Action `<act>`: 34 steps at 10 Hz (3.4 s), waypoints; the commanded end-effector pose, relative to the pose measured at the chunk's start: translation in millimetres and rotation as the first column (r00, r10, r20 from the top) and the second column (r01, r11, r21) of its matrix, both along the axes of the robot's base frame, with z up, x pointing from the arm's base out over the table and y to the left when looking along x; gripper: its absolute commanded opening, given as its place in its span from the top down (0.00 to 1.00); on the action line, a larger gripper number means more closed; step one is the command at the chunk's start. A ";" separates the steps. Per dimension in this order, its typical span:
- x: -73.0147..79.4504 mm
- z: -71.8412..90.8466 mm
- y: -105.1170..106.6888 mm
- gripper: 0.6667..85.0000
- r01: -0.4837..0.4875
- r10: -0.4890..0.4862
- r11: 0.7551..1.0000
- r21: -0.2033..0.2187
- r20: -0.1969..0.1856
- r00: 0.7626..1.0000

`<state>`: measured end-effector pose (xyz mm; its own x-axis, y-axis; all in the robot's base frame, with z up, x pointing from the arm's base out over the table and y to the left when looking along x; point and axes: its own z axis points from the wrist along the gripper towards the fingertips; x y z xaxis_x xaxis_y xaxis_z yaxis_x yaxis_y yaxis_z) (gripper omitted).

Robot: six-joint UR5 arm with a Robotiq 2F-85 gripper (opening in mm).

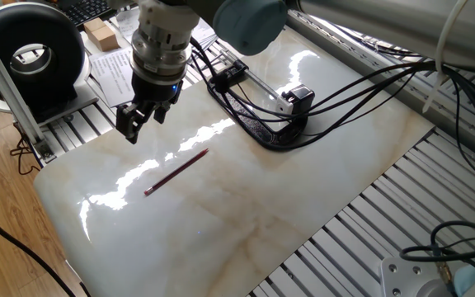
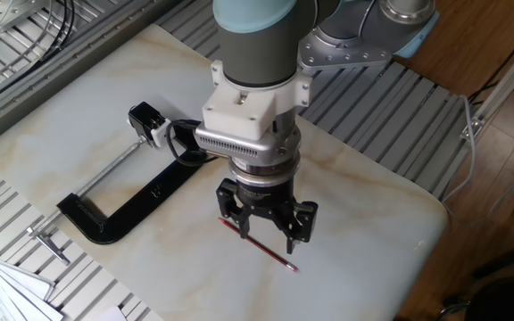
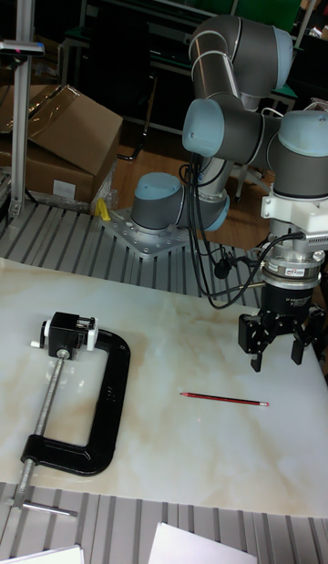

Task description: Insert the pencil into the pencil sharpener

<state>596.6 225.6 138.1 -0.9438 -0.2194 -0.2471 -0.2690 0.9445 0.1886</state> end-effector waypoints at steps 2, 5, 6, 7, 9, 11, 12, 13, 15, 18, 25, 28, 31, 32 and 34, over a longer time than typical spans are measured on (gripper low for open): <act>1.2 2.0 1.5 0.19 0.011 -0.011 1.000 0.013 -0.001 1.000; 2.8 2.2 2.7 0.20 0.017 -0.017 1.000 0.021 0.002 1.000; 2.2 1.3 1.0 0.20 0.015 -0.015 1.000 0.016 0.000 1.000; 1.2 1.7 3.0 0.20 0.011 -0.011 1.000 0.023 -0.003 1.000; 14.7 6.3 7.9 0.20 0.022 -0.024 0.999 0.045 0.048 0.999; 13.4 7.0 3.3 0.20 0.003 -0.004 1.000 0.024 0.058 0.998; 7.0 3.7 -2.1 0.20 -0.012 0.012 1.000 -0.001 0.035 0.999; 6.3 2.7 -5.1 0.20 -0.015 0.015 1.000 -0.006 0.036 0.999; 5.8 2.8 -4.3 0.20 -0.021 0.021 1.000 0.000 0.037 0.999; -8.5 -0.4 -15.4 0.20 -0.072 0.072 0.996 -0.044 0.006 0.997; 1.5 7.0 -16.4 0.23 -0.058 0.061 0.997 -0.051 0.069 0.996; -5.3 3.3 -27.3 0.23 -0.019 0.022 0.997 -0.076 0.037 0.999; 3.2 10.6 -10.4 0.23 0.008 -0.006 1.000 -0.023 0.065 0.998; 2.9 11.0 -9.3 0.24 0.005 -0.004 1.000 -0.017 0.066 0.998; -18.1 1.4 -18.1 0.25 -0.024 0.023 0.999 -0.041 -0.018 1.000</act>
